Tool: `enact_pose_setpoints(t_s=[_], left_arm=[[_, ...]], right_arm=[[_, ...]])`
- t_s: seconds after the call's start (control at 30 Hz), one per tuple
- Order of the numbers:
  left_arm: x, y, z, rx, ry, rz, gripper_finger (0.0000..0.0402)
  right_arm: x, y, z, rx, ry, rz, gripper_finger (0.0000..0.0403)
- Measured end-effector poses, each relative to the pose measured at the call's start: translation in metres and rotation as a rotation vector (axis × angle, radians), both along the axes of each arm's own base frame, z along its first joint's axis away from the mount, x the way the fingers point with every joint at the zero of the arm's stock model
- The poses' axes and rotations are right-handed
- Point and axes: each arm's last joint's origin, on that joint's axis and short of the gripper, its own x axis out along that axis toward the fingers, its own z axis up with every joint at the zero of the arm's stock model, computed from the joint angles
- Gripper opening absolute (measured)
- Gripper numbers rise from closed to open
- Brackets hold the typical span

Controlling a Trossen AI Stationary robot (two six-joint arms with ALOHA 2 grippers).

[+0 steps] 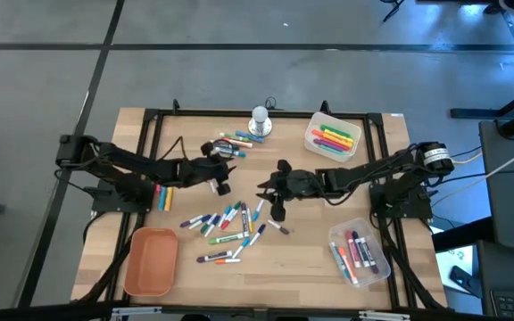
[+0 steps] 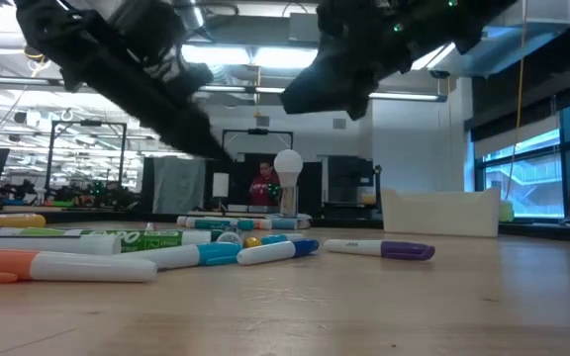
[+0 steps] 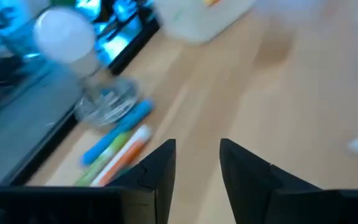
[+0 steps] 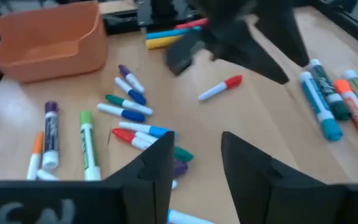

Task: Pick & Place Markers
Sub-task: Put the medium violet marker pen into the transparent bin

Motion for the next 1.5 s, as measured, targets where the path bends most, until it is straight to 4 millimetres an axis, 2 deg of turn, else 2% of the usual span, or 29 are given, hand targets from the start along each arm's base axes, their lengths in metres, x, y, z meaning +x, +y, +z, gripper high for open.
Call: enact_pose_setpoints(t_s=[0.1,0.23,0.37,0.47,0.63,0.77,0.93,1.07,1.23,1.37,1.5], left_arm=[[0.003,-0.004,0.005,-0.027,-0.062,-0.072,0.0118],[0.002,-0.005,0.004,0.027,-0.014,-0.084,0.0114],[0.001,-0.006,0.000,-0.017,-0.001,-0.057,0.0109],[-0.002,-0.011,-0.005,-0.031,0.055,-0.071,0.0106],[-0.009,-0.024,-0.015,-0.118,0.137,-0.046,0.0106],[-0.012,-0.041,-0.018,-0.152,0.133,-0.033,0.0100],[-0.010,-0.062,-0.014,-0.102,0.110,-0.155,0.0091],[-0.003,-0.066,-0.004,-0.096,0.038,-0.291,0.0088],[0.016,-0.057,0.011,-0.194,-0.020,-0.414,0.0094],[0.031,-0.054,0.005,-0.179,0.021,-0.426,0.0111],[0.047,-0.056,-0.013,-0.181,0.094,-0.433,0.0129]], right_arm=[[0.003,0.002,0.008,0.002,-0.024,0.006,0.0131],[0.008,0.012,0.025,0.019,-0.078,0.029,0.0131],[0.010,0.024,0.035,0.014,-0.085,0.061,0.0131],[0.010,0.033,0.043,-0.067,-0.113,0.029,0.0131],[0.005,0.045,0.044,-0.195,-0.107,-0.121,0.0131],[0.000,0.051,0.040,-0.255,-0.052,-0.164,0.0131],[-0.004,0.053,0.032,-0.193,0.004,-0.205,0.0131],[-0.013,0.059,0.029,-0.145,0.073,-0.166,0.0131],[-0.037,0.055,0.036,-0.078,0.175,-0.221,0.0131],[-0.052,0.050,0.040,-0.031,0.215,-0.292,0.0131],[-0.056,0.049,0.038,-0.028,0.244,-0.325,0.0131]])
